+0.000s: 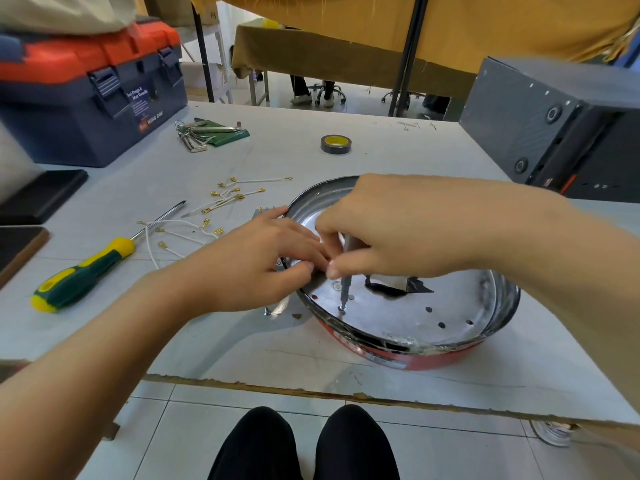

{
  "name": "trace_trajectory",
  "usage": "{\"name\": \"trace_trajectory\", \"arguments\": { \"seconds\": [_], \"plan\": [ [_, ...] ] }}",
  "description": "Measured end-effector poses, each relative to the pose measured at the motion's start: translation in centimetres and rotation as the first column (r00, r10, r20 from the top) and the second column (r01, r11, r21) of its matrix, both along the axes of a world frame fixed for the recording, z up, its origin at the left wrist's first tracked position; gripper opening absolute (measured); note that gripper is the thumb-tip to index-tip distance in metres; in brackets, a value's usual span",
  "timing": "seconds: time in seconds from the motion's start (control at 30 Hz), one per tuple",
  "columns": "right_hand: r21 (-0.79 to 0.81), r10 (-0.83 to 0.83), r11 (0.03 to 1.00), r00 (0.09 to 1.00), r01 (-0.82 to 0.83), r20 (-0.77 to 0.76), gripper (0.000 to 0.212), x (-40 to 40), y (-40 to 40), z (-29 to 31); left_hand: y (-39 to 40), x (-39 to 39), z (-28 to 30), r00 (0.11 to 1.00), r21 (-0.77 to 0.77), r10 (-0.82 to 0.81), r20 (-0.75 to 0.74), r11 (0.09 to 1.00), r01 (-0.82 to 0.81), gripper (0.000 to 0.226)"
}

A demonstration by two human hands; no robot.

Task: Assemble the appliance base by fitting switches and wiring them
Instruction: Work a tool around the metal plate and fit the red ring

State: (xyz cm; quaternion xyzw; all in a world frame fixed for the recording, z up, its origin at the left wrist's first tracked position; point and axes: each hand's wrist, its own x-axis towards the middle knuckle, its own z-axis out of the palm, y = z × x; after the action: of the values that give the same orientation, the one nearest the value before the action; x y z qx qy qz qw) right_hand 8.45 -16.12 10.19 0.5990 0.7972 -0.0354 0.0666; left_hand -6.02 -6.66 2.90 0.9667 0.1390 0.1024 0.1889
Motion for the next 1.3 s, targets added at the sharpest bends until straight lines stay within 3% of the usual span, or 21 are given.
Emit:
{"name": "trace_trajectory", "arguments": {
  "seconds": [0.17, 0.33, 0.53, 0.63, 0.8, 0.97, 1.07, 1.17, 1.3],
  "plan": [
    [-0.077, -0.059, 0.996, 0.991, 0.050, -0.121, 0.017, 0.30, 0.09, 0.05, 0.06, 0.00, -0.06, 1.000, -0.008, -0.006, -0.024, 1.000, 0.006, 0.030],
    [0.061, -0.034, 0.998, 0.999, 0.034, -0.010, 0.041, 0.55, 0.13, -0.44, 0.16, -0.01, -0.39, 1.000, -0.001, 0.006, -0.008, 1.000, -0.006, 0.035],
    [-0.089, -0.030, 0.996, 0.995, 0.021, -0.100, 0.010, 0.72, 0.14, -0.15, 0.19, 0.03, -0.33, 1.000, -0.002, -0.004, -0.005, 1.000, 0.004, 0.035],
    [-0.072, -0.067, 0.996, 0.992, 0.059, -0.109, 0.018, 0.77, 0.19, -0.12, 0.27, 0.05, -0.38, 1.000, 0.014, 0.006, -0.022, 1.000, -0.006, 0.038],
    [0.029, -0.049, 0.998, 0.999, 0.048, 0.014, 0.039, 0.63, -0.14, -0.10, 0.10, 0.07, -0.28, 0.999, 0.002, 0.008, -0.033, 1.000, -0.008, 0.032],
    [-0.063, -0.055, 0.997, 0.998, 0.053, -0.035, 0.025, 0.78, -0.07, -0.11, 0.18, 0.08, -0.27, 0.999, 0.020, 0.020, -0.032, 1.000, -0.019, 0.040],
    [-0.095, -0.044, 0.995, 0.986, 0.029, -0.163, 0.014, 0.85, 0.04, -0.14, 0.16, 0.08, -0.27, 1.000, 0.023, 0.007, -0.023, 1.000, -0.006, 0.038],
    [-0.062, -0.038, 0.998, 0.983, 0.027, -0.182, 0.017, 0.93, -0.04, -0.19, 0.19, 0.15, -0.31, 1.000, 0.024, 0.008, -0.023, 1.000, -0.008, 0.036],
    [-0.001, -0.065, 0.998, 0.995, 0.065, -0.082, 0.035, 0.76, -0.13, -0.27, 0.18, 0.10, -0.39, 0.999, 0.028, 0.018, -0.038, 0.999, -0.017, 0.040]
  ]
}}
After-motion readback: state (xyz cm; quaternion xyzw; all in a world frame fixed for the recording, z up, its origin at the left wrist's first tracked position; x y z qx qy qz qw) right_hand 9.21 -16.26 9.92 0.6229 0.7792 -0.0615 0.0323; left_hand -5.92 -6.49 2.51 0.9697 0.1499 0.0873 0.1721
